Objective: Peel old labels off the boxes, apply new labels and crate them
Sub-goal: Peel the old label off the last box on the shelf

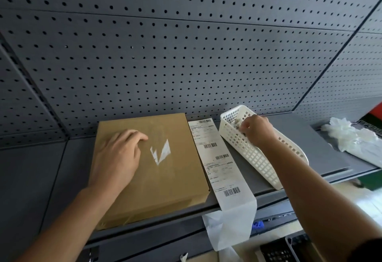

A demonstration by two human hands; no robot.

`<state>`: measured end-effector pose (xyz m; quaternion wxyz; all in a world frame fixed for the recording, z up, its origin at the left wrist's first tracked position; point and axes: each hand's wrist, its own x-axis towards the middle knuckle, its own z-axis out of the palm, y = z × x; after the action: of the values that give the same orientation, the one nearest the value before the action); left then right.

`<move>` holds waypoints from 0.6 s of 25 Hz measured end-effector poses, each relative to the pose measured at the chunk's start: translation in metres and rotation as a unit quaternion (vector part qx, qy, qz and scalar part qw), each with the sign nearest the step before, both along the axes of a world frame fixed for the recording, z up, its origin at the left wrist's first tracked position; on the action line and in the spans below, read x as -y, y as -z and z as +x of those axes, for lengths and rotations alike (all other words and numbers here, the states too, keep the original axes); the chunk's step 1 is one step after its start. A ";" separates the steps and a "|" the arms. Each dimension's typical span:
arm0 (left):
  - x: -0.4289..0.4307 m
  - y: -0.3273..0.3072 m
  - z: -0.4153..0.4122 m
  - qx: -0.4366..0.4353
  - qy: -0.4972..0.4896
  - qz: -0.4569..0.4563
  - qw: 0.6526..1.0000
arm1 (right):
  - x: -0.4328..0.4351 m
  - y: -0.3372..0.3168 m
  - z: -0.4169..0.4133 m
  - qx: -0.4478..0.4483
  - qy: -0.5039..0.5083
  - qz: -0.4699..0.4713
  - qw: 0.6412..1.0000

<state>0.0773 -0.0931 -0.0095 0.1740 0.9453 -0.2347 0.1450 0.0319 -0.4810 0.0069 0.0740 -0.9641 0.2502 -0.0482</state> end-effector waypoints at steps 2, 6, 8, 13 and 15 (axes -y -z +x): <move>0.001 0.000 -0.001 -0.001 -0.004 -0.010 1.000 | 0.003 0.001 -0.001 -0.030 -0.005 0.005 1.000; 0.006 -0.001 0.001 -0.010 -0.007 -0.020 1.000 | 0.012 -0.015 -0.006 -0.022 -0.024 0.043 0.999; 0.006 -0.002 0.002 -0.019 -0.005 -0.022 1.000 | 0.013 -0.020 -0.010 0.024 -0.013 0.021 0.999; 0.002 -0.006 0.002 -0.039 -0.002 -0.029 0.999 | 0.009 -0.034 -0.011 0.073 0.027 -0.037 0.996; 0.001 -0.011 0.002 -0.045 0.002 -0.028 0.999 | -0.008 -0.051 -0.011 0.123 -0.002 0.002 0.992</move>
<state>0.0791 -0.0939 0.0018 0.2111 0.9453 -0.2240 0.1083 0.0212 -0.4726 0.0581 0.1058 -0.9514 0.2370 -0.1657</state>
